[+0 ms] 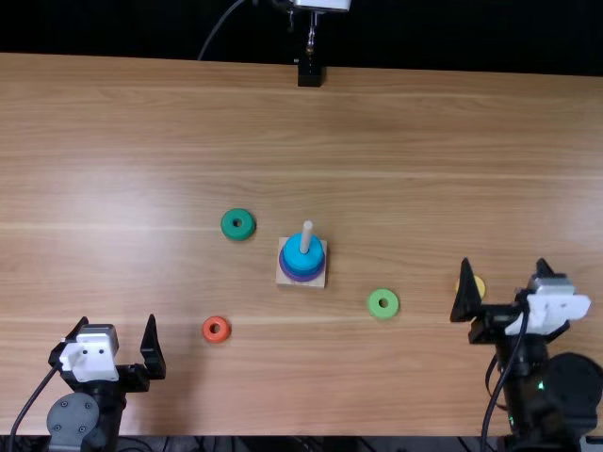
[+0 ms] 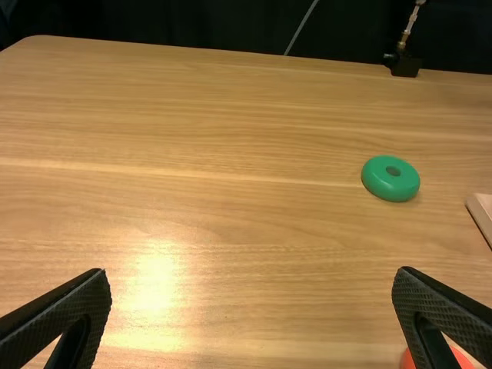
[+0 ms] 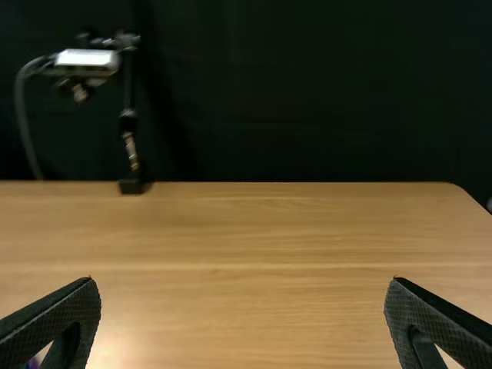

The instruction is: Build the Hanoi tower: stack the rings onto the peg from bottom to top in this color order: purple, dark blue, light blue, dark green, light green, yellow, orange.

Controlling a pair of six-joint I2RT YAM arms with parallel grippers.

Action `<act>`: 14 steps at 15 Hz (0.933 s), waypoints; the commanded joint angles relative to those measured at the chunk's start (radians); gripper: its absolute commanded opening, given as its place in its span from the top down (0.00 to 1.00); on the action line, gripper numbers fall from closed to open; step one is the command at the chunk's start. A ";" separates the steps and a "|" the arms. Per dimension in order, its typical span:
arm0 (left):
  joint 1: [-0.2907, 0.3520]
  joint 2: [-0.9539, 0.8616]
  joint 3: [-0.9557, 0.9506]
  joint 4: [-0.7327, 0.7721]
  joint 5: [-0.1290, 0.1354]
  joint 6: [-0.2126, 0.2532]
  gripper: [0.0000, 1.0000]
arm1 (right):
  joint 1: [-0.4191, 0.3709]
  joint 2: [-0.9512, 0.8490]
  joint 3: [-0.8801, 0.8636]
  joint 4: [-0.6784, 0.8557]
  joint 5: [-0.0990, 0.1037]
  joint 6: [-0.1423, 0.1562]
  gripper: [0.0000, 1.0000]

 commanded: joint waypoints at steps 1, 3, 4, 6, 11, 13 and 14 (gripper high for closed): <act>0.005 -0.012 -0.108 -0.075 0.002 0.015 0.00 | -0.008 -0.089 -0.067 0.006 -0.063 -0.050 0.00; 0.005 -0.012 -0.108 -0.075 0.000 0.015 0.00 | -0.010 -0.230 -0.187 -0.001 -0.063 -0.053 0.00; 0.005 -0.012 -0.108 -0.075 0.000 0.015 0.00 | -0.010 -0.285 -0.228 -0.007 -0.063 -0.052 0.00; 0.005 -0.012 -0.108 -0.075 0.000 0.015 0.00 | -0.007 -0.334 -0.294 -0.011 -0.030 -0.048 0.00; 0.005 -0.012 -0.108 -0.075 0.000 0.015 0.00 | -0.008 -0.435 -0.429 -0.012 0.079 -0.046 0.00; 0.005 -0.012 -0.108 -0.075 0.002 0.015 0.00 | -0.010 -0.468 -0.473 -0.038 0.080 -0.046 0.00; 0.005 -0.012 -0.108 -0.075 0.000 0.015 0.00 | -0.005 -0.488 -0.475 -0.070 0.079 -0.044 0.00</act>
